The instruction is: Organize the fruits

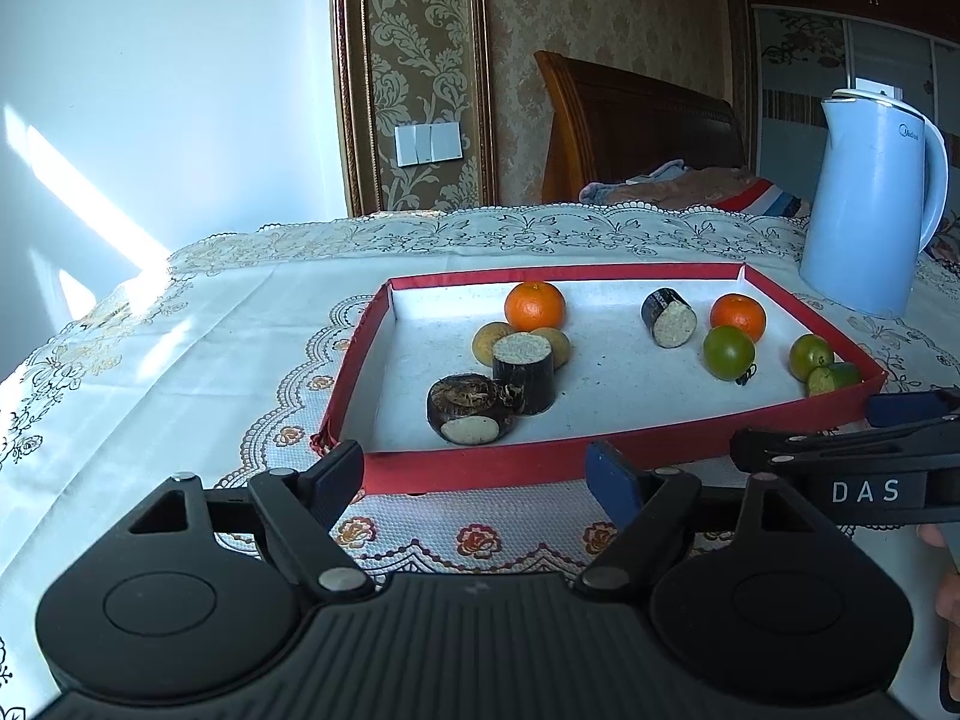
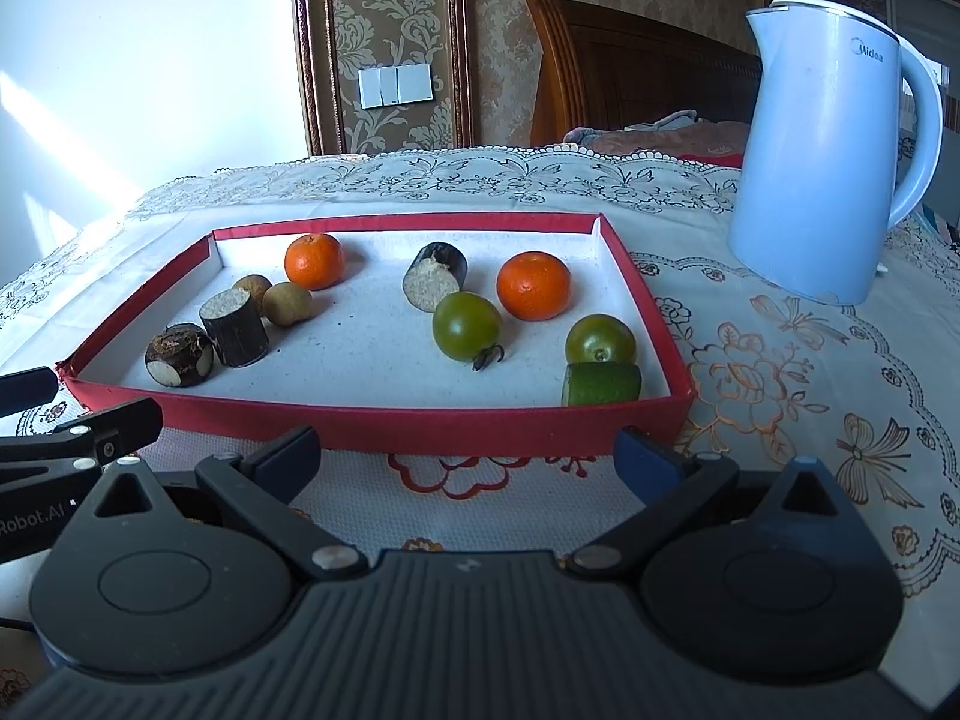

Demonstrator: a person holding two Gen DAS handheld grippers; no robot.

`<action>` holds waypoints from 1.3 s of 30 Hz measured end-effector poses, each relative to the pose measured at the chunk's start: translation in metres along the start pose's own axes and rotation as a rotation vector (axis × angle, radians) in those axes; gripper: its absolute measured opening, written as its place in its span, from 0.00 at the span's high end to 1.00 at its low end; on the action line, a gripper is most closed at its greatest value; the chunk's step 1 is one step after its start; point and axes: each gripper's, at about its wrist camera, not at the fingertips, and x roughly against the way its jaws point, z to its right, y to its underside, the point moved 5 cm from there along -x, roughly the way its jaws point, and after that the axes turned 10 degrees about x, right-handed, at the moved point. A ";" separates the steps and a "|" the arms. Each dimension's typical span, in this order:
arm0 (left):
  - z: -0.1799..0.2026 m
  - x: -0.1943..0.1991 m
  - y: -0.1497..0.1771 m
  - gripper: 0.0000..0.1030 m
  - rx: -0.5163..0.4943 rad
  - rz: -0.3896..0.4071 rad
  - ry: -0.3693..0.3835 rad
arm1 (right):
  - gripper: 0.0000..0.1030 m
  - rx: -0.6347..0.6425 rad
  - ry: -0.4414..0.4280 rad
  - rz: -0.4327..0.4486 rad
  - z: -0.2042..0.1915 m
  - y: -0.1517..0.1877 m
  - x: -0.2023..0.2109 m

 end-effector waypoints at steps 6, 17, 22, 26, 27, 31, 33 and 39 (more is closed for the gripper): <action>0.000 0.000 0.000 0.21 -0.001 -0.001 -0.001 | 0.00 0.000 0.000 -0.001 0.000 0.000 0.000; 0.000 0.000 -0.001 0.21 -0.013 0.016 -0.015 | 0.00 0.001 0.001 -0.002 0.000 0.001 -0.001; 0.001 0.001 -0.001 0.21 -0.027 0.023 -0.018 | 0.00 0.001 0.000 -0.005 0.000 0.001 -0.001; 0.002 0.001 -0.001 0.21 -0.029 0.022 -0.017 | 0.00 0.004 0.000 -0.006 0.000 0.002 -0.002; 0.001 0.001 -0.001 0.21 -0.026 0.022 -0.017 | 0.00 0.004 0.000 -0.008 0.000 0.002 -0.002; 0.001 0.001 -0.001 0.21 -0.022 0.019 -0.013 | 0.00 0.005 0.001 -0.008 0.000 0.002 -0.002; 0.002 0.002 -0.001 0.21 -0.027 0.024 -0.015 | 0.00 0.004 0.001 -0.008 0.000 0.001 -0.002; 0.003 0.003 -0.001 0.21 -0.039 0.032 -0.017 | 0.00 0.006 0.003 -0.009 0.000 0.001 -0.001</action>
